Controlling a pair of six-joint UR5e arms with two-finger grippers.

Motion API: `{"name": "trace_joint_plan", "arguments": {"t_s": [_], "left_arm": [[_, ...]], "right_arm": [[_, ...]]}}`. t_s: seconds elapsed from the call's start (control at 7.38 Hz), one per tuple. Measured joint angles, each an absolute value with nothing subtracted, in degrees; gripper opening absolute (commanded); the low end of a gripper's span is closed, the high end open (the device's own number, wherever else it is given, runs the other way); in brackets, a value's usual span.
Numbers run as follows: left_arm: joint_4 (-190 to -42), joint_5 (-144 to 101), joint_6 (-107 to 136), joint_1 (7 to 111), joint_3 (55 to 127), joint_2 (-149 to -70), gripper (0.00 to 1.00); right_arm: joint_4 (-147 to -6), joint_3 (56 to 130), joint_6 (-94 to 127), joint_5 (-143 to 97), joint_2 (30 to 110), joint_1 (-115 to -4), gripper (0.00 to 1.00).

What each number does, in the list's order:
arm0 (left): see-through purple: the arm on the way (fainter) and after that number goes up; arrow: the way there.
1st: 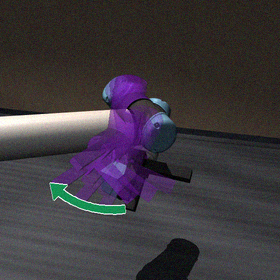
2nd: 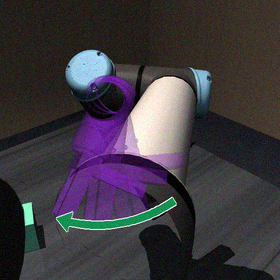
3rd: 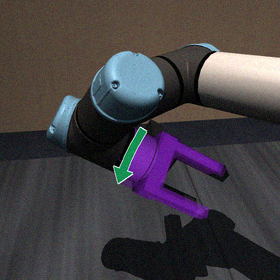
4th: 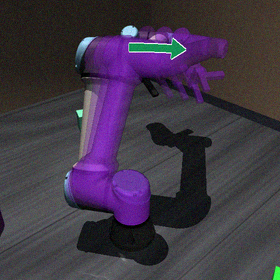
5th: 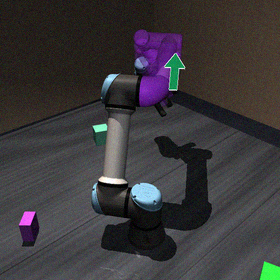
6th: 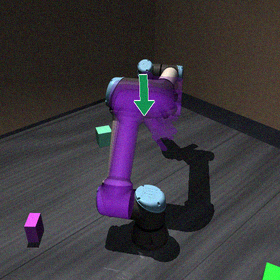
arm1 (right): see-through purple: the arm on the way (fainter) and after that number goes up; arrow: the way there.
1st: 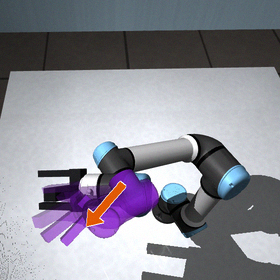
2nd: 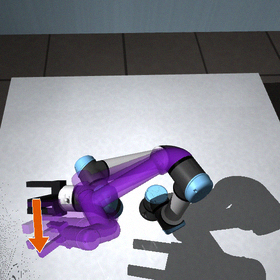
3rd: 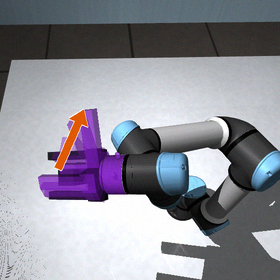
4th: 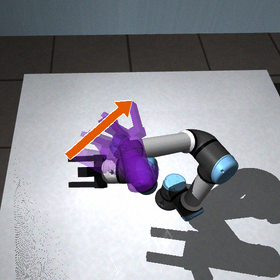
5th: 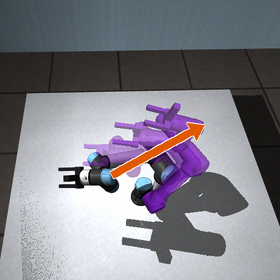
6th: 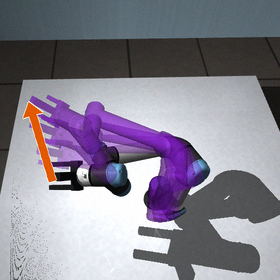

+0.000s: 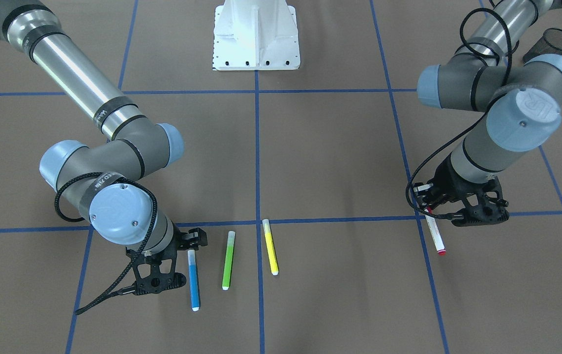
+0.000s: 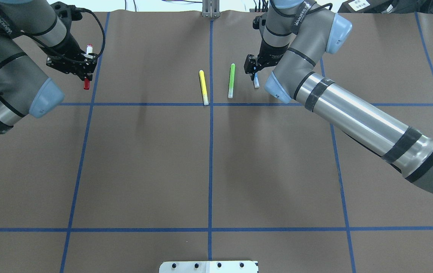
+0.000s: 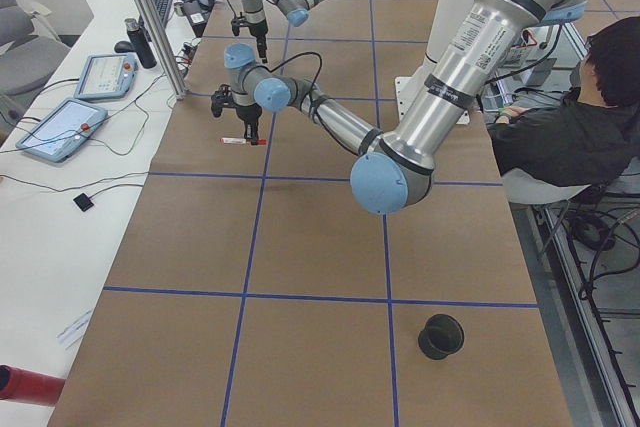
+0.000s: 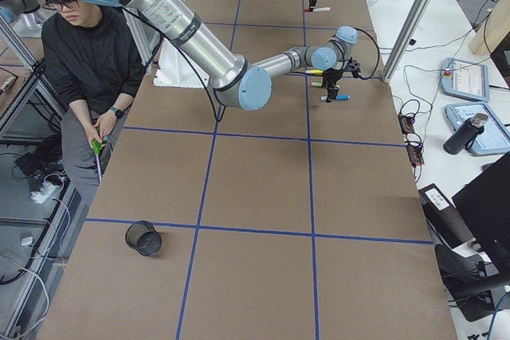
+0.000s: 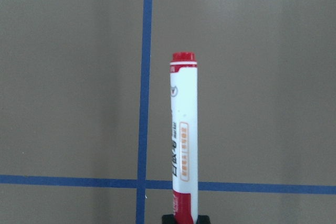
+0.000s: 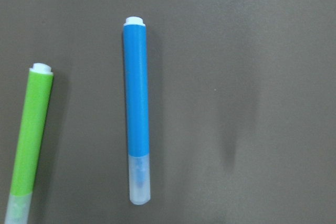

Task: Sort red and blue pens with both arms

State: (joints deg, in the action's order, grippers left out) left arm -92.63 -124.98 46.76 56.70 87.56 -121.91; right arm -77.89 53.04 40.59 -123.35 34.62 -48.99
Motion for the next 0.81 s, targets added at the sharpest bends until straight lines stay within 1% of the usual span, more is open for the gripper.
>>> {"name": "trace_joint_plan", "arguments": {"t_s": [0.27, 0.41, 0.54, 0.68, 0.81], "left_arm": [[-92.6, -125.0, 46.8, 56.7, 87.6, -121.9, 0.00], [-92.6, -125.0, 46.8, 56.7, 87.6, -121.9, 0.00], [-92.6, -125.0, 46.8, 56.7, 87.7, -121.9, 0.00], [-92.6, -125.0, 46.8, 56.7, 87.7, -121.9, 0.00], [-92.6, -125.0, 46.8, 56.8, 87.8, -121.9, 0.00]], "right_arm": [[-74.8, 47.8, 40.6, -121.6, 32.1, -48.1, 0.97], [-73.1, 46.1, 40.7, -120.6, 31.7, -47.8, 0.93], [-72.0, 45.3, 40.7, -120.0, 31.6, -47.5, 0.85], [-71.6, 44.9, 40.7, -119.7, 31.6, -47.3, 0.74], [-71.4, 44.8, 41.1, -119.6, 31.6, -47.2, 0.73]]}}
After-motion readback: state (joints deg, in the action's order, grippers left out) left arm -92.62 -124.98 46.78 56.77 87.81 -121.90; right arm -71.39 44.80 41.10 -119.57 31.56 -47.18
